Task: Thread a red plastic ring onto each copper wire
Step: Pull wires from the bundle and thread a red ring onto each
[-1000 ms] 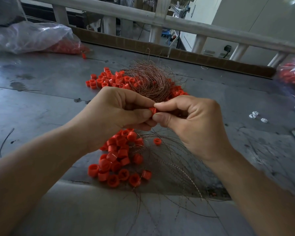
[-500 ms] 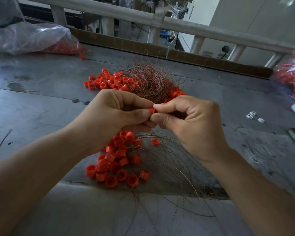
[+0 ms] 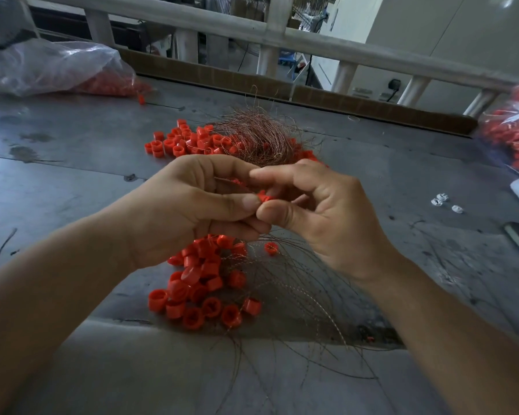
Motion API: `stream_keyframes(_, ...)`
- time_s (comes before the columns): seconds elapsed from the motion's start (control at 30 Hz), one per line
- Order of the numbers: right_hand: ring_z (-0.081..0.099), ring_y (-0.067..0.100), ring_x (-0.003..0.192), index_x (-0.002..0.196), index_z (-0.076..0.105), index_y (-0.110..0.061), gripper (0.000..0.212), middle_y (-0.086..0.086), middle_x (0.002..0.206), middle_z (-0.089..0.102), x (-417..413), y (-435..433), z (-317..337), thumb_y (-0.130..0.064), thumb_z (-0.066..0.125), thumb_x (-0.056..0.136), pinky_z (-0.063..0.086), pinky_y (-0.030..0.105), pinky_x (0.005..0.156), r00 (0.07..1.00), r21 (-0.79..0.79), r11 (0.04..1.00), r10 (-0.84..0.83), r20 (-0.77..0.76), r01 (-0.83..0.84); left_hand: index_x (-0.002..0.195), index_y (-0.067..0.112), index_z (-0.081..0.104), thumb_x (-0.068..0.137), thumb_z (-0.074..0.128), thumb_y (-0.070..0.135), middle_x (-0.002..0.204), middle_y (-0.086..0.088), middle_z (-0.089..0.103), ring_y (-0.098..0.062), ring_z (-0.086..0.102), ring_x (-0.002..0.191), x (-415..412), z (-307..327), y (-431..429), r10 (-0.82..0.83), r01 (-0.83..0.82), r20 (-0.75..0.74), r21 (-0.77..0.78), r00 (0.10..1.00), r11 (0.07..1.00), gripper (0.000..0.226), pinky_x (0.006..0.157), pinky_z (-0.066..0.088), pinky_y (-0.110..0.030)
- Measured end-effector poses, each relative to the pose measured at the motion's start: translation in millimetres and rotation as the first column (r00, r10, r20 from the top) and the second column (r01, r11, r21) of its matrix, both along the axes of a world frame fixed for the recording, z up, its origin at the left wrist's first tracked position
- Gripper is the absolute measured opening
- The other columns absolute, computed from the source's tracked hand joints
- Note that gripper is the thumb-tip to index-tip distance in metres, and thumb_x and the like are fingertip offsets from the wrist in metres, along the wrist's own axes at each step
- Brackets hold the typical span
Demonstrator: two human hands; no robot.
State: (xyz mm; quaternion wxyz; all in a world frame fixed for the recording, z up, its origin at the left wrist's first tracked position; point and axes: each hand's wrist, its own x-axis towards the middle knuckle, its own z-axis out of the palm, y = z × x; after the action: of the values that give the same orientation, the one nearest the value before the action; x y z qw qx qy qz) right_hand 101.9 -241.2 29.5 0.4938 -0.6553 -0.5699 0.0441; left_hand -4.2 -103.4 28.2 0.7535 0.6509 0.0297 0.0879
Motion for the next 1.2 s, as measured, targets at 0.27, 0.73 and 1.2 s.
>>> stream_keyframes(0.27,0.044,-0.004,0.071,0.086,0.061,-0.013,0.027,-0.014,0.078,0.043,1,5,-3,-0.037,0.051,0.087,0.035,0.008,0.066,0.981,-0.104,0.991,-0.063,0.185,0.084,0.114,0.014,0.056,0.066,0.074,0.026,0.079,-0.015,0.071,-0.023,0.07,0.071,0,-1,-7,-0.042,0.043,0.05,-0.024,0.998,0.999,0.053,0.059,0.055,-0.024)
stream_keyframes(0.73,0.045,-0.003,0.071,0.08,0.057,-0.011,0.002,-0.019,0.078,0.041,-10,2,-1,-0.012,0.055,0.082,0.038,0.009,0.065,0.97,-0.062,0.994,-0.069,0.234,0.086,0.12,0.025,0.054,0.066,0.073,0.025,0.076,-0.021,0.069,-0.028,0.07,0.068,-6,-1,-17,-0.014,0.0,0.197,0.072,0.98,0.997,0.058,0.059,0.056,-0.028)
stream_keyframes(1.2,0.058,-0.001,0.077,0.091,0.054,-0.029,0.022,-0.012,0.085,0.059,-12,5,-6,-0.032,0.066,0.073,0.043,0.009,0.065,0.999,-0.047,0.999,-0.001,-0.046,-0.002,0.102,0.016,0.066,0.057,0.078,0.016,0.075,-0.015,0.07,-0.02,0.066,0.057,-4,6,0,0.094,-0.094,0.092,-0.001,0.991,0.996,0.046,0.047,0.052,-0.022)
